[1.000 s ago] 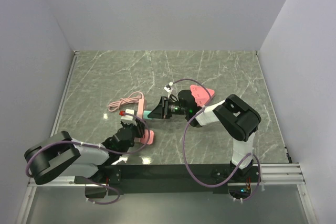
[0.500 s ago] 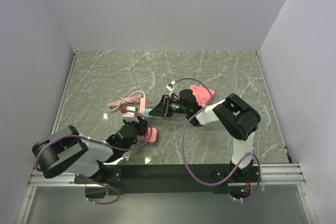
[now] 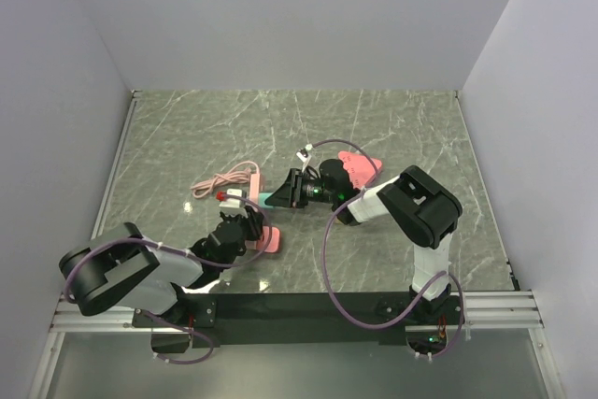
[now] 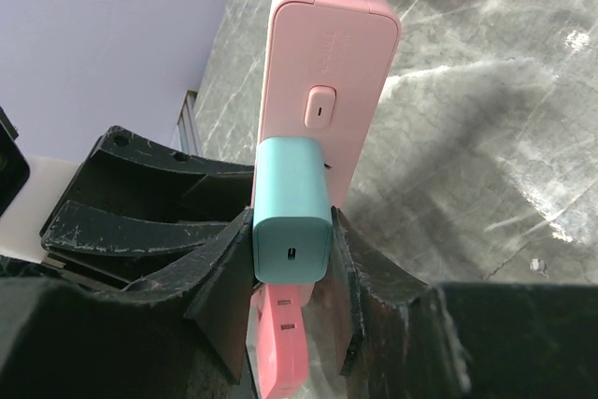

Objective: Insert the plug

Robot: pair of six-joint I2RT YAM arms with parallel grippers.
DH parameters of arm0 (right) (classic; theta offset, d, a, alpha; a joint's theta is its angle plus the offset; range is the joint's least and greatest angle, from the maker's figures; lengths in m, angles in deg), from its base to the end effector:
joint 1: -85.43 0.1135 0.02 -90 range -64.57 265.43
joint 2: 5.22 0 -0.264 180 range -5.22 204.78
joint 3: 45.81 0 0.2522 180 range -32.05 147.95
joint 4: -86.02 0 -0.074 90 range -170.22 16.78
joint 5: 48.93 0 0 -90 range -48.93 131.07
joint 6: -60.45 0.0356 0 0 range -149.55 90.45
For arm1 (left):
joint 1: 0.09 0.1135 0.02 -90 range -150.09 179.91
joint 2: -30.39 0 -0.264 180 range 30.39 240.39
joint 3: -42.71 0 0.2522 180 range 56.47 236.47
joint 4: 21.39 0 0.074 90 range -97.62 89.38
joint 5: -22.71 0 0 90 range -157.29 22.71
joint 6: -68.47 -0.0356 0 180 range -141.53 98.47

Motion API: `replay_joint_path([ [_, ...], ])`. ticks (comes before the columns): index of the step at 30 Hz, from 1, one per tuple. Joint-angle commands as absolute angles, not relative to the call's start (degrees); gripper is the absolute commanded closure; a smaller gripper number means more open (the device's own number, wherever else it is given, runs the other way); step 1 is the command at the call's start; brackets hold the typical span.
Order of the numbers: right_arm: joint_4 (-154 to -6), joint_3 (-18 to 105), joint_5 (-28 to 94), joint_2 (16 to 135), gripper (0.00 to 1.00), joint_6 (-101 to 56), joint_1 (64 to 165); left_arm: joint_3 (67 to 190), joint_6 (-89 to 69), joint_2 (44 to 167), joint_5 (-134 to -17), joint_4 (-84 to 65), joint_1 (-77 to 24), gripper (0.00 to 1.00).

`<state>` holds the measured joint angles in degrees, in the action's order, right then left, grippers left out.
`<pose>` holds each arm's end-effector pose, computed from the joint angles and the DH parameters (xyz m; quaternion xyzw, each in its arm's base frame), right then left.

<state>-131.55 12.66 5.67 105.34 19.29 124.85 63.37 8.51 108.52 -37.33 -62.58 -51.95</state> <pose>0.2707 0.2492 0.1359 -0.1236 0.7661 0.5786 0.2511 0.1387 -0.1479 0.1298 -0.0060 0.7883 -0.2236 0.5732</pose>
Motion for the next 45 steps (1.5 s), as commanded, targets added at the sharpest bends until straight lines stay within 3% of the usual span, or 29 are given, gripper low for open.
replay_joint_path([
  [1, -131.38, 16.03, 10.13, 107.03, 1.0, 14.22, 128.94, 70.28, 10.64, 103.34, -67.65, -93.94, -57.14, 0.99],
  [5, -128.92, 14.45, 11.53, 104.21, 1.0, 12.29, 127.97, 68.08, 12.22, 99.92, -63.96, -89.21, -54.33, 0.99],
  [10, -122.94, 14.45, 14.78, 99.55, 0.85, 8.16, 127.18, 68.25, 12.04, 96.4, -61.22, -80.85, -50.9, 0.99],
  [15, -118.99, 14.89, 16.72, 96.39, 0.48, 5.61, 127.09, 67.38, 14.24, 95.52, -61.56, -76.96, -45.72, 0.99],
  [16, -118.55, 14.8, 16.98, 96.21, 0.38, 5.25, 126.92, 66.85, 15.02, 95.69, -62.36, -78.01, -44.92, 0.99],
  [17, -118.28, 15.06, 16.99, 96.03, 0.16, 5.16, 126.74, 66.32, 15.38, 96.04, -63.15, -79.16, -44.31, 0.99],
  [18, -117.67, 15.15, 17.16, 95.68, 0.11, 5.08, 126.57, 65.54, 15.91, 96.39, -63.94, -79.95, -43.08, 0.99],
  [25, -115.91, 14.28, 18.3, 92.0, 0.09, 3.67, 125.77, 65.88, 18.01, 99.9, -68.95, -82.42, -40.26, 0.99],
  [35, -108.7, 6.55, 29.63, 78.29, 0.06, -0.55, 123.05, 66.23, 27.78, 119.58, -82.14, -98.85, -32.35, 0.99],
  [45, -96.5, 3.73, 46.07, 67.65, 0.04, -2.4, 122.96, 69.48, 26.9, 122.05, -82.84, -91.04, -29.63, 1.0],
])
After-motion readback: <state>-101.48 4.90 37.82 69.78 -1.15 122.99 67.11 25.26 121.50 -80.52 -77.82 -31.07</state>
